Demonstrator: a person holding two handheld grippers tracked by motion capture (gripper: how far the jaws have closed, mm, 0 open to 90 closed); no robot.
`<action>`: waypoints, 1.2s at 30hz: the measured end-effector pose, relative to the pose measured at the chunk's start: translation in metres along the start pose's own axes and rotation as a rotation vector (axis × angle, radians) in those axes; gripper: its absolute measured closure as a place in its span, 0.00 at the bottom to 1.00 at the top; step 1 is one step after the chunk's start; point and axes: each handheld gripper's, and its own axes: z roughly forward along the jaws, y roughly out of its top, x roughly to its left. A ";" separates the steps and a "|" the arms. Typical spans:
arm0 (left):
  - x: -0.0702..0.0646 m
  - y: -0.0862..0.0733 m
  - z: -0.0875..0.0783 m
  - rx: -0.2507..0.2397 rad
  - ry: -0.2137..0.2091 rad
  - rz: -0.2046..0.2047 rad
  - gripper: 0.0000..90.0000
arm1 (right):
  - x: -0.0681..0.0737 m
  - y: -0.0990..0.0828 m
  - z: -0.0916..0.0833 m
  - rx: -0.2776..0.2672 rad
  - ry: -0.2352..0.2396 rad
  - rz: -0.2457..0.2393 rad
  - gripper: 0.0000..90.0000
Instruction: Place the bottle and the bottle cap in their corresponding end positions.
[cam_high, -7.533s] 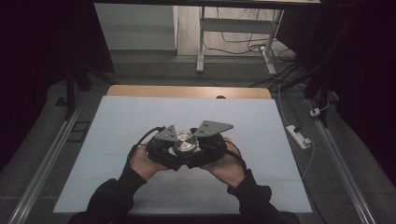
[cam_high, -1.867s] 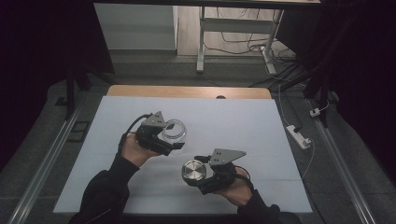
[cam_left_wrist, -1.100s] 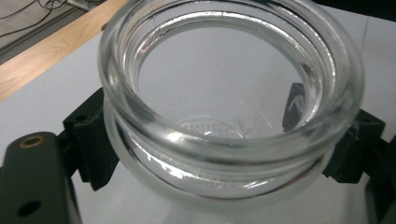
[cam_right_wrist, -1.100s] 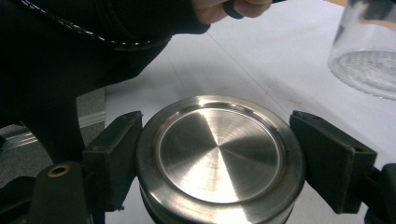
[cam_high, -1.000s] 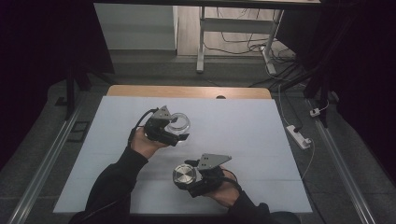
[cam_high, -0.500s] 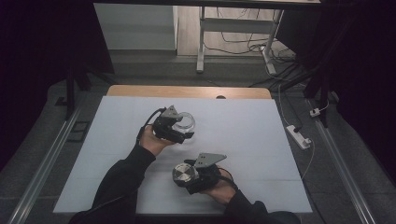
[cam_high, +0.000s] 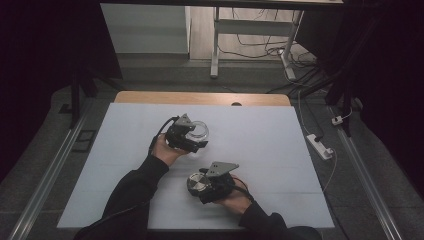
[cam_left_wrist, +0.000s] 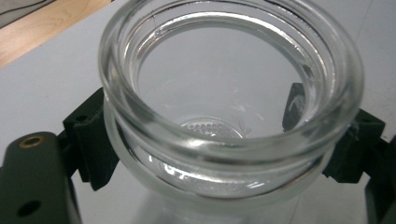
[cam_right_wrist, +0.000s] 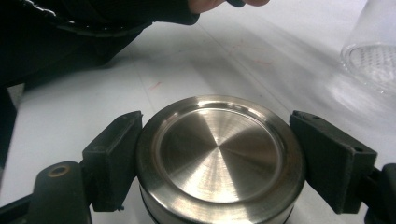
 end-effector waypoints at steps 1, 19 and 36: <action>0.001 -0.001 0.001 0.001 0.002 -0.003 0.17 | -0.001 0.000 0.001 -0.001 -0.003 -0.002 0.22; 0.004 -0.007 0.015 0.031 0.033 0.004 0.17 | -0.012 0.006 0.018 0.104 -0.072 0.005 0.21; 0.006 -0.014 0.017 0.028 0.030 -0.001 0.16 | -0.014 0.008 0.020 0.141 -0.074 0.031 0.10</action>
